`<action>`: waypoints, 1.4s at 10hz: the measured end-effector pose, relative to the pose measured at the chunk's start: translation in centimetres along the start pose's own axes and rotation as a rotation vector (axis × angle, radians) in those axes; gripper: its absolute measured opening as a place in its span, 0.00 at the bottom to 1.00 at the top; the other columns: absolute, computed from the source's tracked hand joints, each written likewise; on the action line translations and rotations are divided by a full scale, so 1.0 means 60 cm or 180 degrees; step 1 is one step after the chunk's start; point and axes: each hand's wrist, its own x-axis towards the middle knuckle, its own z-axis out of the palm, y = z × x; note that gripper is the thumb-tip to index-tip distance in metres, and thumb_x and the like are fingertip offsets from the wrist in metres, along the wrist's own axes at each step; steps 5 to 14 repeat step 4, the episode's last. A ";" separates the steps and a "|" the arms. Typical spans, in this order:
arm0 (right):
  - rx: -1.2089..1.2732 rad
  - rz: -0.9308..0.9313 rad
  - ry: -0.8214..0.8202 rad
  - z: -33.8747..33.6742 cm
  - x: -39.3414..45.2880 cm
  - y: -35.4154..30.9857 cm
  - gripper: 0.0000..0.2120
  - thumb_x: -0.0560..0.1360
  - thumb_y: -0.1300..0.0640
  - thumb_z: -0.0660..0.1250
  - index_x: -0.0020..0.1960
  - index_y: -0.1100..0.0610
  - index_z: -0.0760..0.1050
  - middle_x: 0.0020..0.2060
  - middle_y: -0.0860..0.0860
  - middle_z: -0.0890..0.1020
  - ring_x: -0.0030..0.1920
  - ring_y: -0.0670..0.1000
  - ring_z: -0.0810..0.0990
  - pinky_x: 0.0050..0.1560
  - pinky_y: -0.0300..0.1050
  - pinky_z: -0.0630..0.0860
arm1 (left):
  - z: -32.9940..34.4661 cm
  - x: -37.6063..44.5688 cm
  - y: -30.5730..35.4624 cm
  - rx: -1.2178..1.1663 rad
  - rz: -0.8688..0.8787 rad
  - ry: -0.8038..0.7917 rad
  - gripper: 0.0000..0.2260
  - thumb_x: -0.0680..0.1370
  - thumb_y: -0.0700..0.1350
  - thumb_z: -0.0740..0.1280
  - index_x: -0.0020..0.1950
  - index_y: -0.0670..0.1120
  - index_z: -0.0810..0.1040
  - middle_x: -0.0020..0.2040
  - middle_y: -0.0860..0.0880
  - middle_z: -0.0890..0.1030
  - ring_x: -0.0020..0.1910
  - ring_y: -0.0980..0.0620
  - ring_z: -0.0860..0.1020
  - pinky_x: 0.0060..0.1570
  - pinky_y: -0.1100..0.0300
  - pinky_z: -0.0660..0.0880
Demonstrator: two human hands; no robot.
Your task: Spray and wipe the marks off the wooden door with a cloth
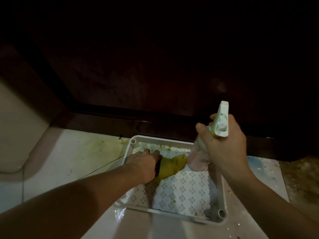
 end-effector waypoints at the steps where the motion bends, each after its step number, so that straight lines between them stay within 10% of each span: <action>1: -0.0090 0.0026 -0.0053 0.003 0.004 -0.002 0.17 0.66 0.43 0.75 0.44 0.43 0.67 0.42 0.46 0.76 0.46 0.49 0.77 0.44 0.49 0.75 | -0.009 0.007 -0.003 0.0034 -0.0009 0.0020 0.28 0.74 0.55 0.67 0.69 0.51 0.60 0.61 0.44 0.70 0.60 0.42 0.74 0.51 0.50 0.73; 4: -0.0592 0.0525 -0.0433 -0.100 -0.050 0.010 0.50 0.54 0.36 0.75 0.72 0.50 0.64 0.63 0.47 0.73 0.61 0.50 0.73 0.57 0.52 0.74 | -0.058 -0.077 -0.075 -0.0200 0.0199 0.0638 0.35 0.70 0.70 0.62 0.72 0.56 0.56 0.67 0.55 0.63 0.65 0.53 0.68 0.56 0.56 0.73; 14: -0.0592 0.0525 -0.0433 -0.100 -0.050 0.010 0.50 0.54 0.36 0.75 0.72 0.50 0.64 0.63 0.47 0.73 0.61 0.50 0.73 0.57 0.52 0.74 | -0.058 -0.077 -0.075 -0.0200 0.0199 0.0638 0.35 0.70 0.70 0.62 0.72 0.56 0.56 0.67 0.55 0.63 0.65 0.53 0.68 0.56 0.56 0.73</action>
